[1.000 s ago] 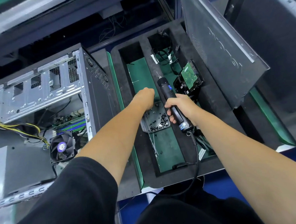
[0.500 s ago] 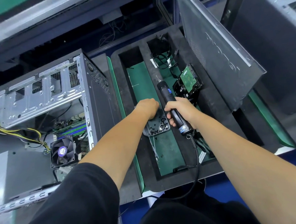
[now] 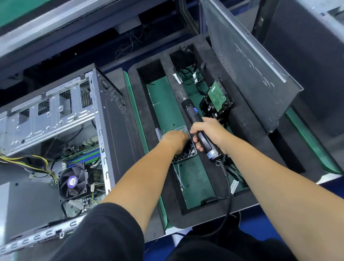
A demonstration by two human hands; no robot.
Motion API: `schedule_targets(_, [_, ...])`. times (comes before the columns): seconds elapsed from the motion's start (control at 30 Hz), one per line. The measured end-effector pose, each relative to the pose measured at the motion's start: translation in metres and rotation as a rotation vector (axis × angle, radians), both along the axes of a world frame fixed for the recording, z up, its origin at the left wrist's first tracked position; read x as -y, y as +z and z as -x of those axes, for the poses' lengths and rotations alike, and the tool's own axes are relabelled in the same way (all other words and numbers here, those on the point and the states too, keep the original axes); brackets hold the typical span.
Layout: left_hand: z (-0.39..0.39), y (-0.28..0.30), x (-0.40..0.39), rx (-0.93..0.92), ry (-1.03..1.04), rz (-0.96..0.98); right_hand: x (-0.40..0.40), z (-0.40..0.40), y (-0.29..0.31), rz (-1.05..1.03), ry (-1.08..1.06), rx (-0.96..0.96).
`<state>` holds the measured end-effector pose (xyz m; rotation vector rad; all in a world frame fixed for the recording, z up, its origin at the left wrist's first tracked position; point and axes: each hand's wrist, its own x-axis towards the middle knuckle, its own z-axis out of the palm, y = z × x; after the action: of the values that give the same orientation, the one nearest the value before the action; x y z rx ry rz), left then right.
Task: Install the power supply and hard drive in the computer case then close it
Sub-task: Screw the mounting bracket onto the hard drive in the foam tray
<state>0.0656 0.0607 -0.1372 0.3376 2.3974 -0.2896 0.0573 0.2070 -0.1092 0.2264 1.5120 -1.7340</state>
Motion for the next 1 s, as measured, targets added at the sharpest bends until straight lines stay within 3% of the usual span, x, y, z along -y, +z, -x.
schedule_targets(0.4, [-0.002,0.001,-0.001,0.127,-0.055,0.024,-0.001,0.000,0.001,0.011,0.006,-0.002])
schedule_targets(0.7, [0.040,0.051,0.019,0.028,0.340,-0.336,-0.002,0.000,0.001,0.010,0.011,0.002])
schedule_targets(0.9, [0.039,0.079,0.025,-0.269,0.622,-0.637,0.000,-0.005,0.002,-0.024,-0.015,-0.026])
schedule_targets(1.0, [0.030,0.099,0.028,-0.320,0.783,-0.840,0.006,-0.016,0.005,-0.117,-0.029,-0.122])
